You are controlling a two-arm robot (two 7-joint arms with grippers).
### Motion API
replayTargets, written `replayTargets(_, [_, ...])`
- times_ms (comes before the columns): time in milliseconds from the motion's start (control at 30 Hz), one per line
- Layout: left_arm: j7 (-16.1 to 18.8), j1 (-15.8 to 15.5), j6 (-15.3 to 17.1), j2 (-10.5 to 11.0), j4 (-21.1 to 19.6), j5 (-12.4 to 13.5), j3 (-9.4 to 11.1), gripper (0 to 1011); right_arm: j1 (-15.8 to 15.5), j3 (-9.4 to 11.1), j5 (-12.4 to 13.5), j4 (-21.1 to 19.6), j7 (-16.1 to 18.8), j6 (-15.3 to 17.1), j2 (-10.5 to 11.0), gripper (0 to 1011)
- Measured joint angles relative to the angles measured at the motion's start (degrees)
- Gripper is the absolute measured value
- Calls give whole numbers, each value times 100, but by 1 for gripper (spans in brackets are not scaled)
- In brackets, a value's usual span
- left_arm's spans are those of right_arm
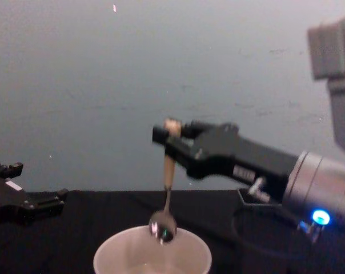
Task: Pick up the stirring spoon with one hand, stir inside the cup, then place it back in its original position.
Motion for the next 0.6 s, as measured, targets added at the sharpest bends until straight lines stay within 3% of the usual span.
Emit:
replayTargets(267, [0, 0, 0, 0, 0, 0, 0, 1001, -136, 298, 378, -749, -142, 228, 192, 214])
replayTargets(600, [0, 0, 0, 0, 0, 0, 0, 1001, -295, 667, 606, -1283, -421, 438, 485, 214])
